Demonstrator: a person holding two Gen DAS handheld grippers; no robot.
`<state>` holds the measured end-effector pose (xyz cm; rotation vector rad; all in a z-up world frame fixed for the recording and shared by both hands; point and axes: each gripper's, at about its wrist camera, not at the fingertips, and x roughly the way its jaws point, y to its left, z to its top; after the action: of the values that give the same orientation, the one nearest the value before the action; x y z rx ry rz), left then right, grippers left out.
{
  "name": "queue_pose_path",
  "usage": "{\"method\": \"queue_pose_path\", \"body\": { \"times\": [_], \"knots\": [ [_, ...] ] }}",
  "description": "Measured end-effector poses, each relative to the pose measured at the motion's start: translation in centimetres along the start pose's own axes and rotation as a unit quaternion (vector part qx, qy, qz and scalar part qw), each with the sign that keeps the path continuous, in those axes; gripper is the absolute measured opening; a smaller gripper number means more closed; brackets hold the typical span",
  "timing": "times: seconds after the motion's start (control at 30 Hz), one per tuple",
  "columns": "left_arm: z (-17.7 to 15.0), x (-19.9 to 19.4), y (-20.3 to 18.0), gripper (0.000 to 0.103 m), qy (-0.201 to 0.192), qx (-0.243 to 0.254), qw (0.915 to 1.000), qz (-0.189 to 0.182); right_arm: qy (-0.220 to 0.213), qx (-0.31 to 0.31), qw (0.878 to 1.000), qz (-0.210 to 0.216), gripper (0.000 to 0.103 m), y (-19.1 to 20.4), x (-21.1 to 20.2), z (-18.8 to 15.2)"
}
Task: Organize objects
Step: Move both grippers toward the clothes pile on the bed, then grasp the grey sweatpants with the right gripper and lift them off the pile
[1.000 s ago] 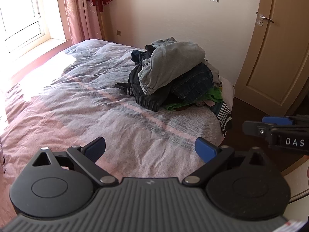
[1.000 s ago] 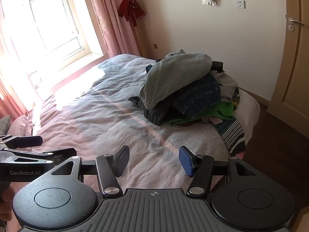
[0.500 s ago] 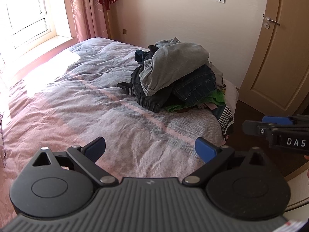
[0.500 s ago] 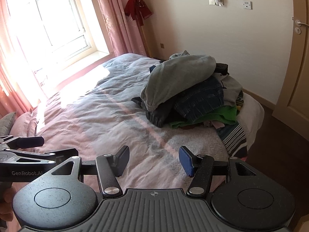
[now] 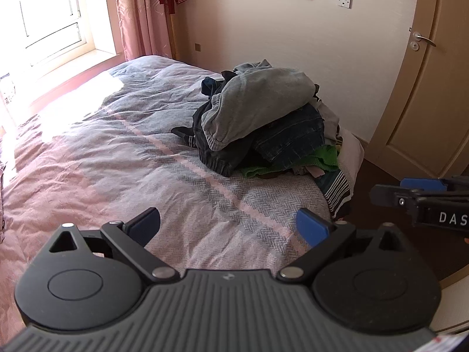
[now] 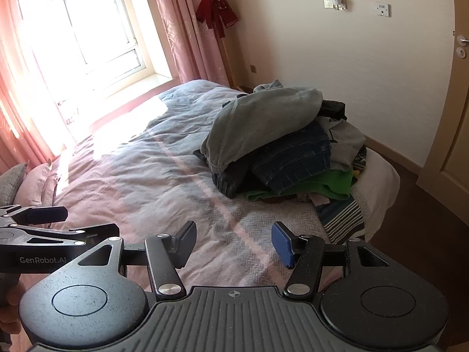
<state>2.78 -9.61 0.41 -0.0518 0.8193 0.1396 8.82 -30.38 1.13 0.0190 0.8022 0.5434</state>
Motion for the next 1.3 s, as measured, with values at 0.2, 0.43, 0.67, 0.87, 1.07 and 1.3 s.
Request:
{"method": "queue_pose_path", "body": {
  "times": [0.2,0.43,0.67,0.87,1.07,1.3],
  "knots": [
    [0.4,0.8,-2.1,0.098,0.003,-0.015,0.9998,0.009,0.007,-0.014,1.000,0.010,0.054,-2.6,0.2,0.7],
    [0.8,2.0,-3.1,0.098,0.015,-0.022,0.9994,0.022,0.018,-0.017,1.000,0.020,0.054,-4.6,1.0,1.0],
    [1.7,4.1,-2.3,0.098,0.028,-0.019,0.9991,0.026,0.029,-0.011,0.999,0.020,0.054,-5.6,3.0,1.7],
    [3.7,8.2,-0.9,0.098,0.041,-0.016,0.9988,0.023,0.027,0.008,1.000,0.012,0.054,-7.0,6.4,3.3],
    [7.8,14.6,0.3,0.098,0.034,0.000,0.9994,0.001,0.009,0.042,0.999,-0.001,0.054,-9.2,11.3,6.6],
    [14.9,23.6,1.6,0.096,0.026,0.007,0.9994,-0.020,-0.012,0.083,0.996,-0.013,0.053,-11.9,18.7,12.3]
  ]
}}
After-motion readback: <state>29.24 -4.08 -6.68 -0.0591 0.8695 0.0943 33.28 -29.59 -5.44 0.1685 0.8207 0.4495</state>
